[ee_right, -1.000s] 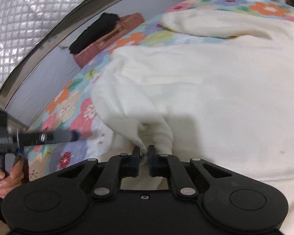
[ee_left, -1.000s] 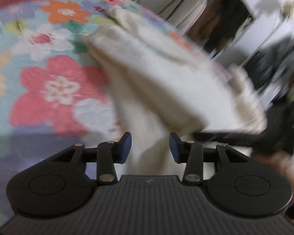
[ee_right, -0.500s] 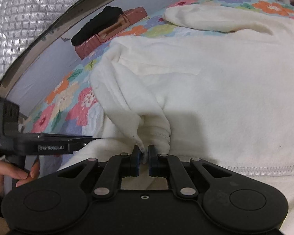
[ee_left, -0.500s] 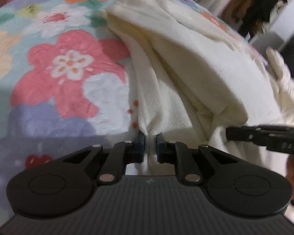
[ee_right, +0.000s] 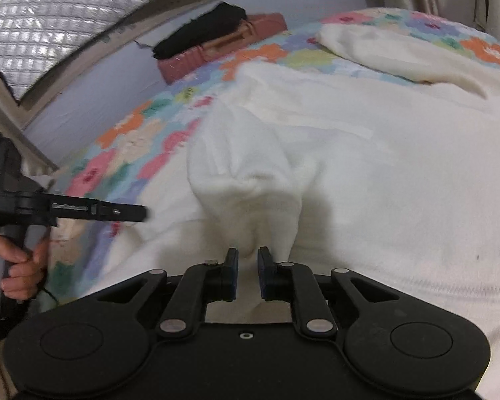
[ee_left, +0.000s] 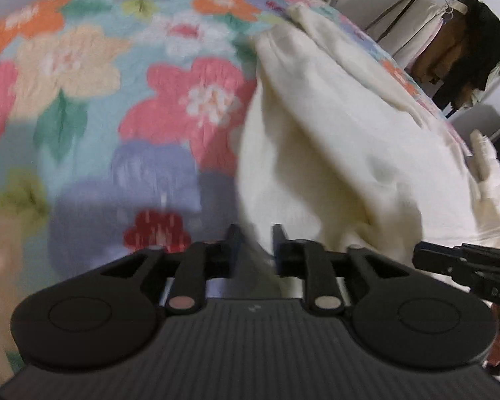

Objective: Fold clothes

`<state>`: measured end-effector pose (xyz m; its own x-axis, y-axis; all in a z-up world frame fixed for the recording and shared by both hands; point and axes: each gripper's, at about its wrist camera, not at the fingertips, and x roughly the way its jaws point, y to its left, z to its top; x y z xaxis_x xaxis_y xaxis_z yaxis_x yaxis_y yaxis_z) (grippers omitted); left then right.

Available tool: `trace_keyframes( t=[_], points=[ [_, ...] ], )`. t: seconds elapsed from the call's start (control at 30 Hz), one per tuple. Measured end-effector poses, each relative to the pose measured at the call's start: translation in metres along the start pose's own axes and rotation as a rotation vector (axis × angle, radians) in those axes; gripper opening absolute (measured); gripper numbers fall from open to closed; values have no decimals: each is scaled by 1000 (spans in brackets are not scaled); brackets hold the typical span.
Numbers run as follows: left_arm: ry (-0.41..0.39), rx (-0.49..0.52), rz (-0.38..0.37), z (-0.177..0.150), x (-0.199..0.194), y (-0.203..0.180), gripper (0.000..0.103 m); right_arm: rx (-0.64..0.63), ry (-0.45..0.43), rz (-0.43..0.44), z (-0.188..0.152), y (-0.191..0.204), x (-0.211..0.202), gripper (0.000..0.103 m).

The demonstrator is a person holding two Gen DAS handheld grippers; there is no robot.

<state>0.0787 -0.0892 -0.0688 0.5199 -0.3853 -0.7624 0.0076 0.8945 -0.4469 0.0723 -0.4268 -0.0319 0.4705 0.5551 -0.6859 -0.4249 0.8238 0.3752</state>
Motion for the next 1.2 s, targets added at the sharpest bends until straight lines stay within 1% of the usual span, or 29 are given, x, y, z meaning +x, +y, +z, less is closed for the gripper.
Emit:
trace_keyframes(
  t=[0.03,0.1,0.17,0.2,0.27,0.3,0.33,0.37,0.4,0.43,0.47,0.5,0.53,0.57,0.6,0.67,0.73,0.77,0.8,0.83,0.9,0.93,0.97,1.0,1.03,1.07,1.13,1.17,1.2],
  points=[
    [13,-17,-26,-5,-2,2,24,-3,-8,13,-5,5,-7,27],
    [55,-32,-71,-15,-5,3,30,-11,-16,35,-15,14,-19,34],
    [104,-32,-88,-25,-1,1,48,-32,-6,54,-27,23,-27,36],
    [128,-31,-90,-30,1,0,51,-48,2,54,-34,27,-29,37],
    [162,-14,-73,-38,8,-4,51,-85,13,40,-46,37,-32,37],
    [158,0,-69,-40,11,-7,45,-94,17,38,-51,40,-33,38],
    [154,14,-65,-42,13,-10,6,-93,18,56,-57,43,-34,38],
    [140,24,-55,-43,10,-14,5,-91,20,79,-62,45,-36,38],
    [106,39,-31,-45,2,-18,5,-87,20,106,-65,48,-36,39],
    [44,75,8,-46,-14,-25,5,-90,18,128,-68,51,-36,40],
    [-41,137,77,-49,-37,-35,5,-94,15,148,-70,54,-35,41],
    [-115,194,169,-54,-59,-44,3,-98,12,169,-73,57,-35,43],
    [-176,236,241,-60,-78,-52,3,-105,15,179,-74,60,-34,48],
    [-205,244,274,-67,-90,-55,2,-113,20,188,-76,63,-32,51],
    [-211,240,301,-73,-95,-55,2,-119,44,189,-78,63,-28,54],
    [-115,171,325,-77,-80,-41,1,-130,102,187,-82,64,-18,54],
    [-19,72,301,-76,-66,-18,1,-145,162,191,-89,65,-6,54],
    [-9,31,267,-75,-68,-10,3,-155,194,198,-93,67,0,54],
    [-21,1,229,-72,-72,-7,4,-165,225,204,-97,68,7,54],
    [-33,-17,194,-69,-75,-5,4,-170,230,207,-101,69,9,58],
    [-48,-4,128,-59,-78,-11,5,-166,228,223,-103,72,8,63],
    [-42,13,82,-52,-74,-14,12,-164,227,232,-104,74,8,64],
    [-31,28,36,-45,-67,-17,21,-164,229,236,-103,74,7,64],
    [-21,54,-6,-37,-60,-20,26,-165,232,240,-102,73,6,64],
    [-14,98,-35,-30,-50,-27,39,-159,234,244,-103,71,5,64],
    [-15,142,-50,-24,-39,-34,47,-152,235,249,-103,69,4,63],
    [-16,214,-77,-12,-17,-46,51,-123,229,258,-100,64,1,63],
    [-18,215,-83,-6,-4,-48,57,-112,218,259,-98,62,-3,63],
    [-20,215,-90,0,9,-49,59,-103,205,258,-97,60,-7,63]
  ],
)
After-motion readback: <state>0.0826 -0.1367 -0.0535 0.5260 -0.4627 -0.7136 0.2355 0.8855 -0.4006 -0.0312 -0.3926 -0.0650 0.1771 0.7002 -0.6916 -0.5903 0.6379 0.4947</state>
